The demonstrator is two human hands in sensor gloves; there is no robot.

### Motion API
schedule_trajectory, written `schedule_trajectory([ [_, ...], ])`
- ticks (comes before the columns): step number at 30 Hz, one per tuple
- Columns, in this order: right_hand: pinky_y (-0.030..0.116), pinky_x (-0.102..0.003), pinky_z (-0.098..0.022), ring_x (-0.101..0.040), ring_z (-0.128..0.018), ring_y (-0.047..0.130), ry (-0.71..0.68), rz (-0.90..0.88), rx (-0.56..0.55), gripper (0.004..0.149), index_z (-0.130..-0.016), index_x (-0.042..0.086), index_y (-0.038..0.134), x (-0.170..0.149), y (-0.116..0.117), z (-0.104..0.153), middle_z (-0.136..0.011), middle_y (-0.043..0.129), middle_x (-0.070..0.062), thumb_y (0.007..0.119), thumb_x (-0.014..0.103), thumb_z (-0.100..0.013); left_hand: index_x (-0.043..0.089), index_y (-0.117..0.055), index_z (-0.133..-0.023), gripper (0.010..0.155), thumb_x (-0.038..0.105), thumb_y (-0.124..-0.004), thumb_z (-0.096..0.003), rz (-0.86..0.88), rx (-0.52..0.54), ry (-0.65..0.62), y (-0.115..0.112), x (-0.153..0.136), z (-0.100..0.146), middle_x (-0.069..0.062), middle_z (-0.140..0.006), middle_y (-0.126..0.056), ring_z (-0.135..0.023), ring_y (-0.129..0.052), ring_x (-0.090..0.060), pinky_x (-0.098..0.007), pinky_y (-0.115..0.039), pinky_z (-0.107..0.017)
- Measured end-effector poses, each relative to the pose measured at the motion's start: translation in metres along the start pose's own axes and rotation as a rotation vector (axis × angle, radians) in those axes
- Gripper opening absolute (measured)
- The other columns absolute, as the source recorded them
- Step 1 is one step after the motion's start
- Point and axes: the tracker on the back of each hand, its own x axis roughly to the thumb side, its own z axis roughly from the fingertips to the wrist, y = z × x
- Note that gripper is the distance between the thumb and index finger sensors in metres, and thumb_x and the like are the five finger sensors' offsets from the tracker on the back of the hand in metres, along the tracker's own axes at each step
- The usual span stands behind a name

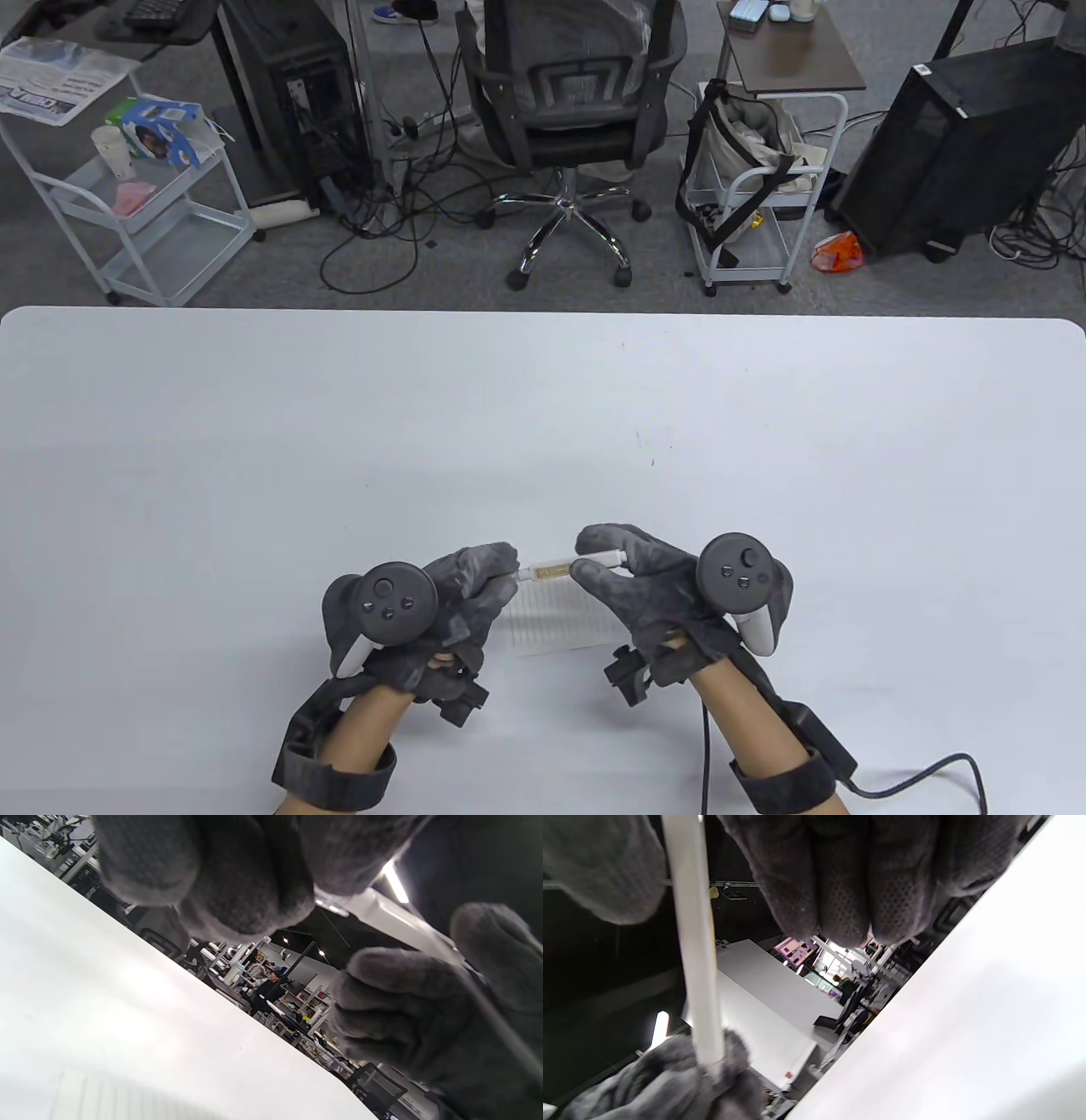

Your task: Squeeze and apply correction pen on text

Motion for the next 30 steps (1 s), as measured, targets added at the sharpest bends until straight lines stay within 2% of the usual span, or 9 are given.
schedule_trajectory([
  [3,0.054,-0.063,-0.075,-0.043,-0.099,0.069,0.013,0.186,-0.025,0.079,-0.095,0.016,0.074,0.000,-0.024,0.005,-0.103,0.080,-0.013,0.079,0.070,-0.037,0.017,-0.081,-0.080,0.049,0.038,-0.085,-0.0367,-0.041,0.017,0.033,0.006,-0.005,-0.007,-0.004,-0.065,-0.100,-0.047,-0.107,-0.020,-0.042,-0.093,-0.042],
  [6,0.043,-0.064,-0.079,-0.040,-0.108,0.053,0.018,0.392,-0.052,0.084,-0.102,0.019,0.065,-0.003,-0.043,0.010,-0.113,0.067,-0.010,0.076,0.071,-0.037,0.017,-0.081,-0.081,0.049,0.038,-0.087,-0.0365,-0.031,-0.051,0.105,0.007,-0.014,-0.017,-0.004,-0.066,-0.099,-0.048,-0.106,-0.020,-0.042,-0.092,-0.043],
  [11,0.032,-0.063,-0.081,-0.036,-0.113,0.034,0.072,0.637,-0.080,0.086,-0.106,0.022,0.053,-0.018,-0.061,0.014,-0.120,0.050,-0.006,0.073,0.072,-0.038,0.017,-0.082,-0.081,0.049,0.037,-0.087,-0.0365,-0.101,-0.050,0.169,0.007,-0.024,-0.035,-0.004,-0.065,-0.099,-0.047,-0.106,-0.020,-0.042,-0.092,-0.043],
  [14,0.027,-0.063,-0.081,-0.034,-0.114,0.028,0.093,0.782,-0.091,0.088,-0.107,0.024,0.050,-0.036,-0.058,0.018,-0.122,0.044,-0.003,0.070,0.074,-0.038,0.018,-0.081,-0.081,0.049,0.038,-0.087,-0.0367,-0.137,-0.042,0.213,0.002,-0.030,-0.049,-0.003,-0.066,-0.099,-0.048,-0.106,-0.020,-0.042,-0.092,-0.044],
  [17,0.023,-0.062,-0.080,-0.032,-0.113,0.019,0.201,0.952,0.019,0.089,-0.108,0.028,0.040,-0.047,-0.054,0.017,-0.124,0.032,0.002,0.064,0.078,-0.037,0.018,-0.081,-0.081,0.049,0.038,-0.086,-0.0371,-0.183,-0.051,0.244,-0.006,-0.034,-0.061,-0.003,-0.067,-0.099,-0.049,-0.106,-0.020,-0.042,-0.091,-0.045],
  [30,0.024,-0.063,-0.079,-0.033,-0.111,0.020,0.199,0.973,0.009,0.089,-0.107,0.027,0.041,-0.050,-0.047,0.024,-0.123,0.031,0.001,0.064,0.076,-0.038,0.019,-0.081,-0.081,0.048,0.038,-0.086,-0.0371,-0.449,-0.173,0.306,-0.048,-0.041,-0.101,-0.003,-0.067,-0.099,-0.050,-0.106,-0.019,-0.042,-0.091,-0.046],
])
